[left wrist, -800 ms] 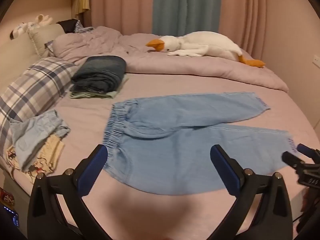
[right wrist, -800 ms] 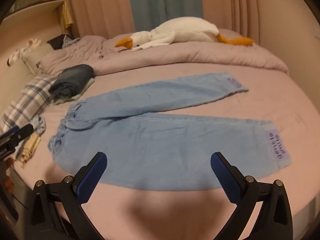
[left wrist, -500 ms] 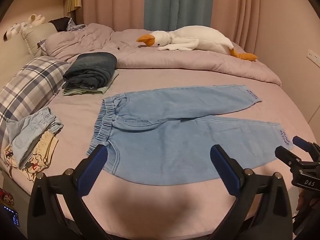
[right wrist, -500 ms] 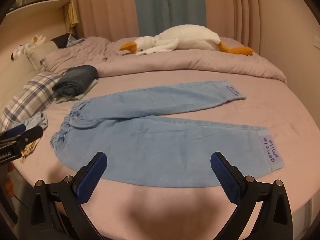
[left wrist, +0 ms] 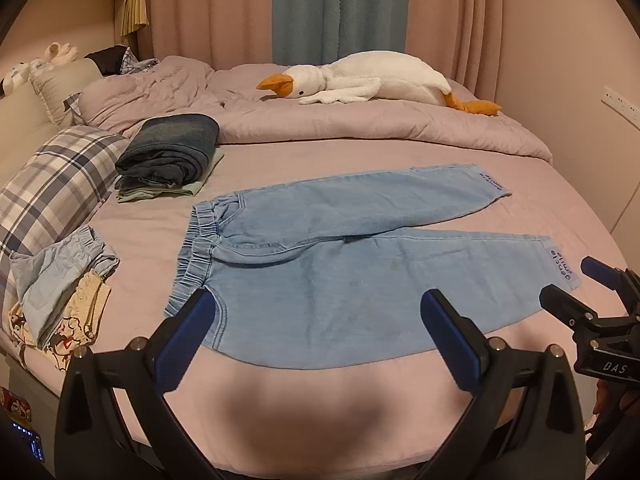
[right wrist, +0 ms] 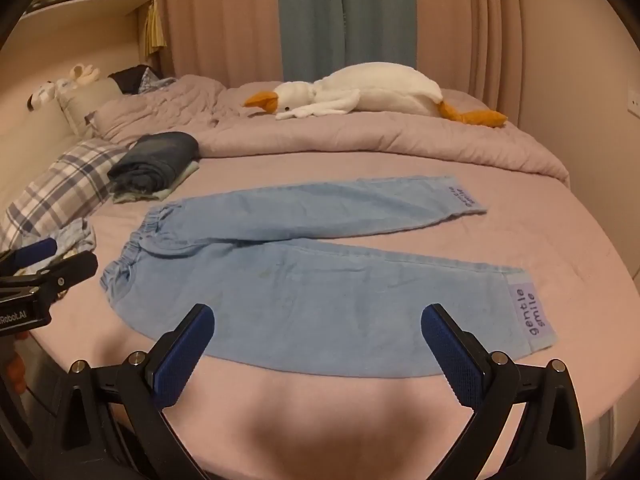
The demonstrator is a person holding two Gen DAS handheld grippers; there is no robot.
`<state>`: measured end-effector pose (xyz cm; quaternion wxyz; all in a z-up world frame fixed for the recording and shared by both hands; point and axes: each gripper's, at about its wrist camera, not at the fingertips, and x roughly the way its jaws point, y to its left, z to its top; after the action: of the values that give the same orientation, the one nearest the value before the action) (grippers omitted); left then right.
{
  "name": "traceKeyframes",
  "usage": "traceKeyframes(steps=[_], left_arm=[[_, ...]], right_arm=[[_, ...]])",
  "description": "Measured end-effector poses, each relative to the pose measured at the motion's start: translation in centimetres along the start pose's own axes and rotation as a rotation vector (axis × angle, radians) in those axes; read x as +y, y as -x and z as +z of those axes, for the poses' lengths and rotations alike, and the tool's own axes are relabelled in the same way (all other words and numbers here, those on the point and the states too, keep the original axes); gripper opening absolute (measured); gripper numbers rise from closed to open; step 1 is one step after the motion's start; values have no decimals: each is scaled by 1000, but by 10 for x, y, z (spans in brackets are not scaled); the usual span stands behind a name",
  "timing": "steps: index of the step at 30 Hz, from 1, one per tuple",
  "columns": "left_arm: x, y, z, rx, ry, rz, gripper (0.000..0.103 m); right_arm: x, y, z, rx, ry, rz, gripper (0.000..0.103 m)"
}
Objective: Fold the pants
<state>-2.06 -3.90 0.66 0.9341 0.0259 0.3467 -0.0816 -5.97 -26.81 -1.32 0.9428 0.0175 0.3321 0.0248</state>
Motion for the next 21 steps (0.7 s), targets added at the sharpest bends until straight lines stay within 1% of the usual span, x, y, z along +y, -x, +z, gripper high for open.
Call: traceKeyframes(steps=[10,21], left_arm=[[-1,-2,-4,6,-12,-8,103],[-4,-3,0,-1,-15,-18,103]], right_arm=[[5,1,-1,-1,10,-6,103],[7,3,-1,-7,14,-12,103]])
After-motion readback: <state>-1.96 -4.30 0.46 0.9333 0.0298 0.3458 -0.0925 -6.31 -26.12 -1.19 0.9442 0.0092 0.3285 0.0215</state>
